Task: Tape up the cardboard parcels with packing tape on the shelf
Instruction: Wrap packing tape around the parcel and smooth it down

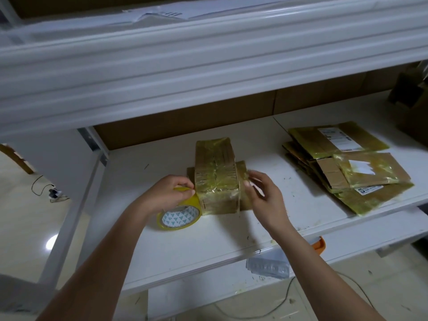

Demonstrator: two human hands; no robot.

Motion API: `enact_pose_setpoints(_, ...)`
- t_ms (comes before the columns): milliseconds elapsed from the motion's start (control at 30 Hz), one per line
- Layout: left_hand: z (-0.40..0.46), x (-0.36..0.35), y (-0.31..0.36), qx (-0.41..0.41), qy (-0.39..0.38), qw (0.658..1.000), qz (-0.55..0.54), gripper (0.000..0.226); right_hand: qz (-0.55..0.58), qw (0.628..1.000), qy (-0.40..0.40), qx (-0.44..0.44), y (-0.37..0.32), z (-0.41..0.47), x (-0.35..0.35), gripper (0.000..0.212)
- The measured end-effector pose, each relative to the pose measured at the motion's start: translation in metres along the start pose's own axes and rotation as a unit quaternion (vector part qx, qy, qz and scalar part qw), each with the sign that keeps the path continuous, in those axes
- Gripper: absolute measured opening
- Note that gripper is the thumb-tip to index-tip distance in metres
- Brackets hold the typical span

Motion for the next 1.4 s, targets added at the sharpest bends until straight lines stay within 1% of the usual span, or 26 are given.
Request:
enact_pose_setpoints(67,0.000,0.000,-0.001,0.003,0.004,1.000,-0.005,0.013,-0.071,0.989,-0.126,0.031,-0.011,-0.016,-0.031,0.067)
enact_pose_setpoints(100,-0.001,0.000,-0.001,0.003,0.007,1.000,-0.009,0.013,-0.083,0.982,-0.169,0.031,-0.011,-0.022,-0.041,0.073)
enact_pose_setpoints(167,-0.002,0.000,0.001,0.001,0.014,1.000,-0.018,0.012,-0.066,0.978,-0.196,0.012,-0.010,-0.025,-0.043,0.072)
enact_pose_setpoints(233,-0.004,0.000,0.004,0.000,0.024,0.999,-0.021,0.012,-0.079,0.978,-0.194,-0.008,-0.010,-0.022,-0.036,0.066)
enact_pose_setpoints(300,-0.005,-0.002,0.007,-0.001,0.030,0.999,-0.031,0.012,-0.113,0.977,-0.182,-0.010,-0.010,-0.015,-0.028,0.070)
enact_pose_setpoints(367,-0.007,-0.010,0.012,-0.006,0.028,0.998,-0.061,0.010,-0.180,0.970,-0.154,0.045,-0.017,-0.010,-0.026,0.080)
enact_pose_setpoints(400,-0.008,-0.016,0.016,-0.008,0.024,0.997,-0.077,0.009,-0.234,0.958,-0.140,0.085,-0.022,-0.010,-0.030,0.082)
enact_pose_setpoints(433,-0.009,-0.022,0.020,-0.009,0.020,0.996,-0.089,0.007,-0.296,0.938,-0.121,0.131,-0.029,-0.013,-0.036,0.081)
enact_pose_setpoints(467,-0.009,-0.027,0.023,-0.007,0.023,0.995,-0.096,0.007,-0.354,0.913,-0.106,0.171,-0.033,-0.015,-0.043,0.083)
enact_pose_setpoints(500,-0.009,-0.029,0.025,-0.003,0.030,0.995,-0.096,0.009,-0.403,0.889,-0.094,0.196,-0.039,-0.018,-0.048,0.089)
enact_pose_setpoints(567,-0.010,-0.030,0.024,0.007,0.035,0.995,-0.098,0.015,-0.460,0.861,-0.083,0.200,-0.043,-0.017,-0.051,0.103)
enact_pose_setpoints(600,-0.011,-0.030,0.021,0.014,0.030,0.994,-0.103,0.018,-0.474,0.856,-0.087,0.190,-0.044,-0.015,-0.051,0.104)
enact_pose_setpoints(700,-0.015,-0.032,0.010,0.040,0.013,0.989,-0.139,0.024,-0.473,0.855,-0.104,0.184,-0.050,-0.013,-0.055,0.106)
enact_pose_setpoints(767,-0.017,-0.033,0.006,0.052,0.007,0.986,-0.157,0.024,-0.449,0.870,-0.111,0.173,-0.051,-0.009,-0.055,0.102)
enact_pose_setpoints(833,-0.017,-0.032,0.004,0.054,0.006,0.984,-0.172,0.018,-0.430,0.881,-0.089,0.178,-0.056,-0.003,-0.056,0.092)
enact_pose_setpoints(900,-0.017,-0.031,0.004,0.049,0.000,0.981,-0.187,0.015,-0.430,0.876,-0.058,0.208,-0.060,-0.005,-0.062,0.087)
enact_pose_setpoints(1000,-0.020,-0.030,0.003,0.032,-0.015,0.976,-0.216,0.019,-0.430,0.872,-0.046,0.229,-0.050,-0.004,-0.067,0.090)
enact_pose_setpoints(1067,-0.025,-0.029,-0.002,0.028,-0.022,0.972,-0.231,0.017,-0.407,0.886,-0.051,0.217,-0.045,0.002,-0.064,0.086)
enact_pose_setpoints(1133,-0.029,-0.028,-0.007,0.025,-0.018,0.965,-0.262,0.031,-0.391,0.893,-0.053,0.218,-0.046,0.006,-0.061,0.083)
enact_pose_setpoints(1167,-0.030,-0.028,-0.010,0.027,-0.012,0.962,-0.272,0.037,-0.395,0.889,-0.047,0.227,-0.046,0.007,-0.060,0.081)
enact_pose_setpoints(1233,-0.031,-0.028,-0.013,0.034,-0.003,0.965,-0.258,0.036,-0.406,0.880,-0.041,0.244,-0.045,0.009,-0.058,0.076)
enact_pose_setpoints(1333,-0.031,-0.033,-0.023,0.061,0.008,0.983,-0.170,0.032,-0.397,0.878,-0.049,0.261,-0.043,0.013,-0.053,0.068)
enact_pose_setpoints(1400,-0.033,-0.036,-0.024,0.069,0.014,0.985,-0.157,0.030,-0.390,0.878,-0.052,0.273,-0.045,0.014,-0.051,0.066)
Point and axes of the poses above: each hand's wrist, its own z-axis towards the middle knuckle, its own x-axis out of the back of the hand, y = z × x, the point moved 9 cm from there along z, towards the middle knuckle, and after that the axes turned 8 degrees about -x, right-handed, at the moved point
